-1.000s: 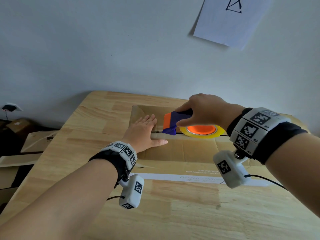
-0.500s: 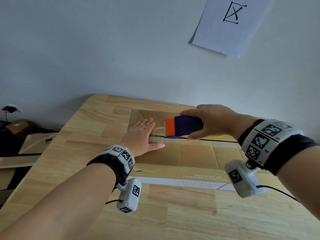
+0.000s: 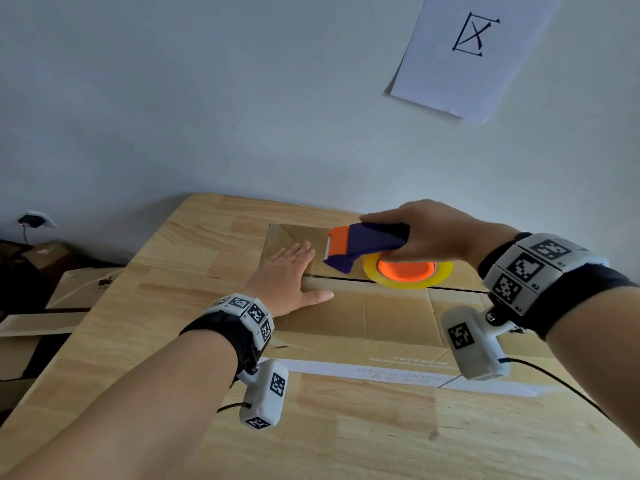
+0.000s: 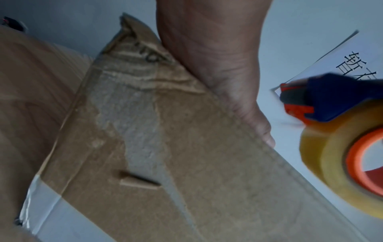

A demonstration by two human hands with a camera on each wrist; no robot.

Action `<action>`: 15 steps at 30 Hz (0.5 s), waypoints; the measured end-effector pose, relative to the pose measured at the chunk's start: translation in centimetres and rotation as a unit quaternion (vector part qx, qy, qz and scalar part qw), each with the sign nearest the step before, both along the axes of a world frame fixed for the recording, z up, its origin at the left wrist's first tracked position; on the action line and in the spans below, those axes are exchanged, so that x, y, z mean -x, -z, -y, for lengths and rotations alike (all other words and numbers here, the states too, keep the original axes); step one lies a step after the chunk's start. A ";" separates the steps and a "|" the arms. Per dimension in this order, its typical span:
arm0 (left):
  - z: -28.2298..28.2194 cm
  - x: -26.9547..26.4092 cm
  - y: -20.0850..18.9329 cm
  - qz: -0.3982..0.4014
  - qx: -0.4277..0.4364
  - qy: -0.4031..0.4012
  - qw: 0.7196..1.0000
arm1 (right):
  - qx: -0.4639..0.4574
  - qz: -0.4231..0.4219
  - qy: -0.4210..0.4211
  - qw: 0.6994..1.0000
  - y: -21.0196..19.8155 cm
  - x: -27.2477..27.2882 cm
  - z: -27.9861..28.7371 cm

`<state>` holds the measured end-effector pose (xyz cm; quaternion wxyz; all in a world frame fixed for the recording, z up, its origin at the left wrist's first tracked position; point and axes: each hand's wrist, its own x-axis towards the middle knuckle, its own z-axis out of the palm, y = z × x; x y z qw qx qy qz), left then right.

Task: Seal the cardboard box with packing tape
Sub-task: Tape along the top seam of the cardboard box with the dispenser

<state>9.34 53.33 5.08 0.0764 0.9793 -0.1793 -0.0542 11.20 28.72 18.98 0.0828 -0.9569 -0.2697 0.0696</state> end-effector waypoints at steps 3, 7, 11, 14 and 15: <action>0.0 0.1 0.1 0.005 0.021 0.000 1.000 | -0.011 0.011 -0.009 1.000 -2.2 0.1 -0.2; -0.1 0.1 0.1 0.002 0.018 0.002 1.000 | 0.047 0.035 -0.013 0.998 -3.6 0.5 1.1; 0.4 0.3 -0.2 -0.005 -0.017 0.002 1.000 | 0.085 0.017 0.002 0.996 -1.6 1.2 3.0; 0.7 0.4 -0.3 -0.015 -0.058 0.004 0.998 | 0.106 0.001 -0.003 0.994 0.1 1.7 3.0; 0.7 0.4 -0.3 -0.021 -0.072 0.007 0.997 | 0.107 0.000 -0.003 0.994 0.3 1.7 2.9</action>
